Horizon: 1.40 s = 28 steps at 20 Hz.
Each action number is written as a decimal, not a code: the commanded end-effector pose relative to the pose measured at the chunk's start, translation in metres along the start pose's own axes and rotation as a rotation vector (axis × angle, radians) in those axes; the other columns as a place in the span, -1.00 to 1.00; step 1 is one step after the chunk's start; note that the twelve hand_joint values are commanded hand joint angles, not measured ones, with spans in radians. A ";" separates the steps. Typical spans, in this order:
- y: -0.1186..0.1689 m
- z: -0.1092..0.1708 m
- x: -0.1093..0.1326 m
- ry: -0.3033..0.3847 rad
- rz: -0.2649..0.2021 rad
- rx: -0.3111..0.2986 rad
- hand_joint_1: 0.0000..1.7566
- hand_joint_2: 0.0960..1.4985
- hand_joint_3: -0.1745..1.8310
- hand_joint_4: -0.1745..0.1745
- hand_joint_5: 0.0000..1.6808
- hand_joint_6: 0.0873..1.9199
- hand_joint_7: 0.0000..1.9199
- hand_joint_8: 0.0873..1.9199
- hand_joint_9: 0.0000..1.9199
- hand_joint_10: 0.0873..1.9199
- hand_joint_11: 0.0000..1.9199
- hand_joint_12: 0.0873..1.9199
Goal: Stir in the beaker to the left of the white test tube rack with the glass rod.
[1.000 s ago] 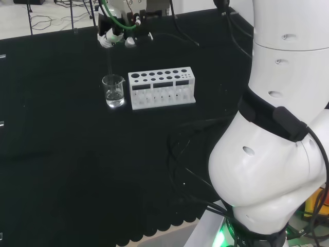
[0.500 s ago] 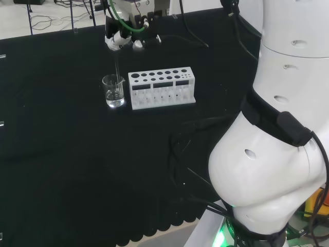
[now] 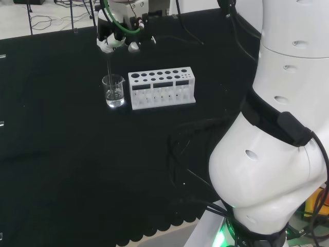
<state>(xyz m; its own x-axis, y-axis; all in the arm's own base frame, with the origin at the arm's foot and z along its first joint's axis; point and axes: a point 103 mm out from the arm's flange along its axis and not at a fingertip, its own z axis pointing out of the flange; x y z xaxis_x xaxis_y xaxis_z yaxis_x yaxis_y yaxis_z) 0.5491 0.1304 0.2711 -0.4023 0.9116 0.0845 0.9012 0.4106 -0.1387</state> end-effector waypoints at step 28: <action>-0.004 0.000 -0.002 0.004 0.039 0.002 0.51 0.37 -1.00 -1.00 0.69 -1.00 0.37 -0.30 0.57 -0.06 0.65 -0.27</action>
<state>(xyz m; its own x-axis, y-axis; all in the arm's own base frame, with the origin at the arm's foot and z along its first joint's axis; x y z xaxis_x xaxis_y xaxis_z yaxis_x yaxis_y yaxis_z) 0.5441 0.1146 0.2712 -0.3467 0.9356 0.0672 0.9240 0.3530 -0.1469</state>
